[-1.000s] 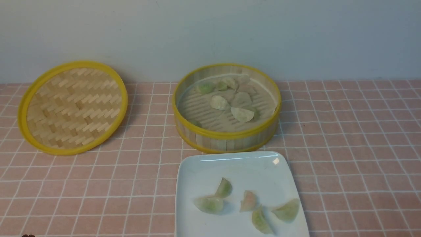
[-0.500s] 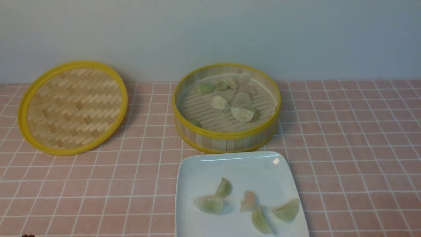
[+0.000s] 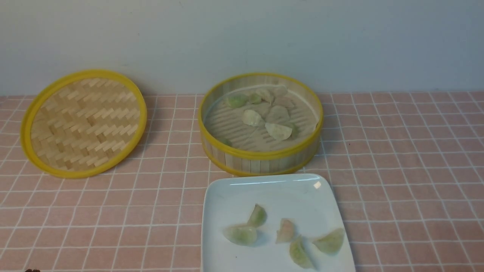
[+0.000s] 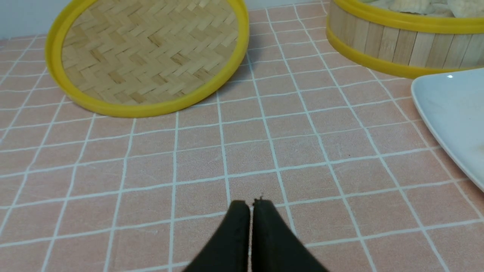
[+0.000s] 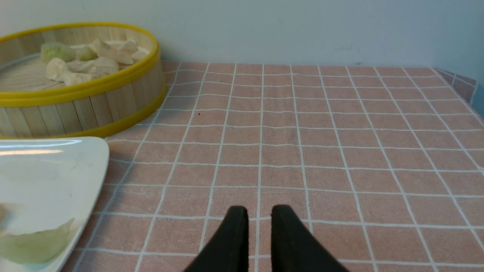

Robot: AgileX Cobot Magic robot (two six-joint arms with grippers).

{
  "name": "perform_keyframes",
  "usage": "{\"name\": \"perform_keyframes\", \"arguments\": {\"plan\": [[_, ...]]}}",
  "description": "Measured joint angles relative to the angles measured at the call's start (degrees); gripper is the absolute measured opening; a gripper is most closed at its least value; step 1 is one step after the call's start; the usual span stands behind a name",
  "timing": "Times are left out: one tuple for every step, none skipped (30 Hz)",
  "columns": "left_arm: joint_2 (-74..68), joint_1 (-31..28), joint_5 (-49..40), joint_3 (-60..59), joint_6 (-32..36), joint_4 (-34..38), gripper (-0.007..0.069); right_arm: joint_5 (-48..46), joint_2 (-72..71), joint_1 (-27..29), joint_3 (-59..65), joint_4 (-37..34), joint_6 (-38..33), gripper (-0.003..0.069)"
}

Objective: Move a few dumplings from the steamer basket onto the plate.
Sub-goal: Use the left arm to put the dumpling into the plate

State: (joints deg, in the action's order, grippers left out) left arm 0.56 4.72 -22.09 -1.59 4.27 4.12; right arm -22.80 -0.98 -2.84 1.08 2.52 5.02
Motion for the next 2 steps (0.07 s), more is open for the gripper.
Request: {"name": "perform_keyframes", "arguments": {"plan": [[0.0,0.0,0.0,0.0,0.0,0.0,-0.0006,0.0,0.0,0.0,0.0,0.0,0.0,0.0087],[0.0,0.0,0.0,0.0,0.0,0.0,-0.0006,0.0,0.0,0.0,0.0,0.0,0.0,0.0087]]}}
